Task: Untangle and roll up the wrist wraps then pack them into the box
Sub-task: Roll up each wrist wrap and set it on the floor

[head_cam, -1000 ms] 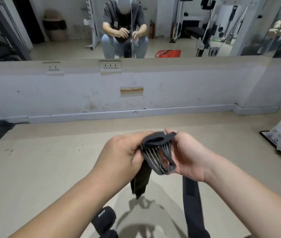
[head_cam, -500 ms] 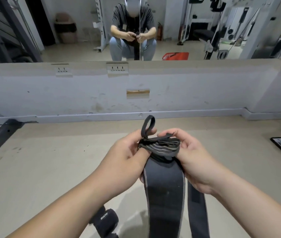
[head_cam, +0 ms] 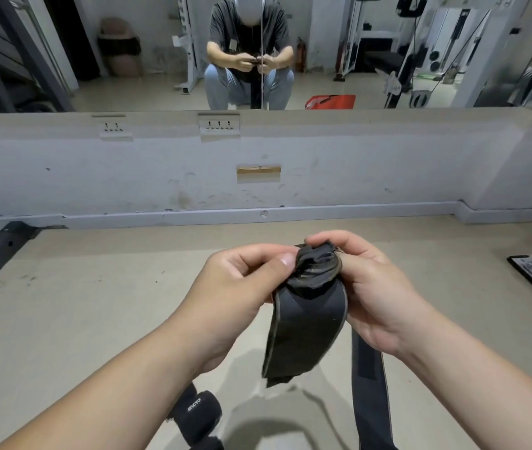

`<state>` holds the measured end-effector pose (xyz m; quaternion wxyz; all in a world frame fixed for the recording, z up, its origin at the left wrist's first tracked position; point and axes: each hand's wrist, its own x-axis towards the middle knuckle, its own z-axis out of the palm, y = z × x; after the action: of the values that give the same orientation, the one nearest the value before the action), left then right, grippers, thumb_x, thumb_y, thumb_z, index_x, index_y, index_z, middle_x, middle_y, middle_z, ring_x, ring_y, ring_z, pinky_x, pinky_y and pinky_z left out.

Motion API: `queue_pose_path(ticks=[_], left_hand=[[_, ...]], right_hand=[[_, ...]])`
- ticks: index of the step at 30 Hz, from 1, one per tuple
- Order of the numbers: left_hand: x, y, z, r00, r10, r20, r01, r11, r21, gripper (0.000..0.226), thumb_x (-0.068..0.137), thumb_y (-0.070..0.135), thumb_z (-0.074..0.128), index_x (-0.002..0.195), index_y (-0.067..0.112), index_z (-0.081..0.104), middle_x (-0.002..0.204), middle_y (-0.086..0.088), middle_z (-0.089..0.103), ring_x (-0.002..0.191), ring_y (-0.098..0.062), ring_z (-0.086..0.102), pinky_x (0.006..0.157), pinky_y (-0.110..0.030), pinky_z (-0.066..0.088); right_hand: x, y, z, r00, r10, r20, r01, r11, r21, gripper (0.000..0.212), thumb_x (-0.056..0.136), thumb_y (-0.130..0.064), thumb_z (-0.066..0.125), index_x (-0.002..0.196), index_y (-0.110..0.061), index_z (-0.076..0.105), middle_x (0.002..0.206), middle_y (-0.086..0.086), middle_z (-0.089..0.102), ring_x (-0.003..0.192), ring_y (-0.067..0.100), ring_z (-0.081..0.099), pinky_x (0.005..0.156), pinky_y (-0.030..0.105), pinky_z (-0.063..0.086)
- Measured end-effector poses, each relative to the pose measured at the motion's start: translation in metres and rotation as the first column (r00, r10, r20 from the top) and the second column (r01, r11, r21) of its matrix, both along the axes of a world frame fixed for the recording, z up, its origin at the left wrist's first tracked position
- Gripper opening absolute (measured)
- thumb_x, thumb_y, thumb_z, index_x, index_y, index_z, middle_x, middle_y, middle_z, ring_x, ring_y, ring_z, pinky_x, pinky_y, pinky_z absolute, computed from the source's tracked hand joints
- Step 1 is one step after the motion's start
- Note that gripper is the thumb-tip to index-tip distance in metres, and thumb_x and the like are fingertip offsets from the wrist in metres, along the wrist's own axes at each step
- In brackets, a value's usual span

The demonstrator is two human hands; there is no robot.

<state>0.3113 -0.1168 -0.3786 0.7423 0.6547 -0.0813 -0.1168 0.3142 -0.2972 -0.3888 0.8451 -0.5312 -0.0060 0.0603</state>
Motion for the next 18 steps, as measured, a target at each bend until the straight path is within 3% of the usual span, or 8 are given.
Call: queue_pose_path(ticks=[2, 4, 7, 9, 11, 12, 15, 18], left_hand=[[-0.002, 0.0, -0.001, 0.994, 0.084, 0.063, -0.091, 0.99, 0.112, 0.022, 0.102, 0.004, 0.064, 0.1, 0.015, 0.082, 0.093, 0.001, 0.082, 0.084, -0.008, 0.075, 0.076, -0.018, 0.053], [-0.003, 0.0, 0.001, 0.992, 0.112, 0.061, -0.118, 0.987, 0.111, 0.024, 0.102, -0.002, 0.061, 0.11, 0.017, 0.074, 0.088, 0.002, 0.08, 0.076, -0.005, 0.073, 0.069, -0.013, 0.052], [-0.002, 0.0, 0.0, 0.994, 0.103, 0.035, -0.105, 0.993, 0.053, 0.038, 0.104, -0.003, 0.058, 0.129, 0.025, 0.06, 0.105, 0.0, 0.082, 0.096, -0.011, 0.078, 0.08, -0.016, 0.057], [-0.002, 0.001, -0.001, 0.987, 0.131, 0.091, -0.141, 0.985, 0.103, 0.034, 0.103, -0.003, 0.058, 0.126, 0.022, 0.065, 0.106, 0.004, 0.081, 0.099, -0.009, 0.077, 0.083, -0.018, 0.057], [-0.003, 0.002, -0.003, 0.976, 0.15, 0.158, -0.174, 0.972, 0.157, 0.03, 0.103, -0.003, 0.058, 0.113, 0.022, 0.071, 0.099, 0.005, 0.081, 0.092, -0.01, 0.077, 0.08, -0.022, 0.057], [-0.003, 0.002, -0.003, 0.969, 0.161, 0.187, -0.193, 0.967, 0.168, 0.03, 0.103, -0.003, 0.059, 0.106, 0.023, 0.073, 0.095, 0.004, 0.081, 0.089, -0.014, 0.076, 0.078, -0.025, 0.059], [0.0, 0.004, -0.007, 0.94, 0.211, 0.27, -0.266, 0.946, 0.186, 0.034, 0.101, -0.005, 0.058, 0.094, 0.026, 0.072, 0.088, -0.001, 0.079, 0.085, -0.025, 0.074, 0.079, -0.038, 0.059], [0.005, 0.005, -0.013, 0.863, 0.216, 0.456, -0.348, 0.909, 0.228, 0.039, 0.098, -0.007, 0.06, 0.089, 0.029, 0.073, 0.086, -0.009, 0.075, 0.079, -0.033, 0.068, 0.073, -0.041, 0.057]], right_hand=[[-0.001, -0.001, 0.002, 1.0, 0.002, -0.006, -0.003, 1.0, -0.022, 0.036, 0.095, 0.008, 0.054, 0.085, -0.015, 0.079, 0.089, 0.016, 0.077, 0.07, 0.023, 0.073, 0.061, 0.027, 0.059], [-0.002, -0.005, 0.004, 0.999, 0.03, -0.022, -0.03, 1.0, -0.004, 0.036, 0.097, 0.001, 0.048, 0.09, -0.013, 0.08, 0.094, 0.016, 0.077, 0.08, 0.023, 0.074, 0.07, 0.029, 0.06], [-0.003, -0.006, 0.007, 0.993, 0.115, -0.016, -0.115, 0.993, -0.002, 0.031, 0.097, -0.017, 0.056, 0.121, -0.015, 0.075, 0.113, 0.018, 0.075, 0.101, 0.027, 0.073, 0.088, 0.037, 0.059], [-0.005, -0.005, 0.005, 0.987, 0.157, -0.028, -0.158, 0.986, -0.055, 0.042, 0.095, -0.019, 0.067, 0.136, -0.016, 0.065, 0.123, 0.017, 0.075, 0.106, 0.026, 0.073, 0.091, 0.036, 0.058], [-0.007, -0.003, 0.003, 0.976, 0.215, 0.024, -0.205, 0.955, -0.217, 0.035, 0.1, -0.012, 0.065, 0.135, -0.009, 0.064, 0.113, 0.011, 0.078, 0.099, 0.019, 0.074, 0.084, 0.028, 0.06], [-0.008, -0.001, 0.005, 0.975, 0.219, 0.04, -0.2, 0.938, -0.283, 0.029, 0.105, -0.007, 0.06, 0.133, -0.008, 0.064, 0.099, 0.004, 0.078, 0.087, 0.01, 0.073, 0.074, 0.02, 0.058], [-0.008, -0.001, 0.002, 0.978, 0.196, 0.066, -0.157, 0.913, -0.375, 0.031, 0.107, -0.001, 0.049, 0.129, -0.017, 0.064, 0.06, -0.015, 0.06, 0.052, -0.003, 0.054, 0.05, 0.009, 0.04], [-0.013, 0.007, 0.007, 0.972, 0.227, 0.065, -0.192, 0.921, -0.339, 0.029, 0.109, -0.012, 0.044, 0.128, -0.02, 0.065, 0.066, -0.016, 0.069, 0.062, -0.002, 0.065, 0.062, 0.017, 0.051]])
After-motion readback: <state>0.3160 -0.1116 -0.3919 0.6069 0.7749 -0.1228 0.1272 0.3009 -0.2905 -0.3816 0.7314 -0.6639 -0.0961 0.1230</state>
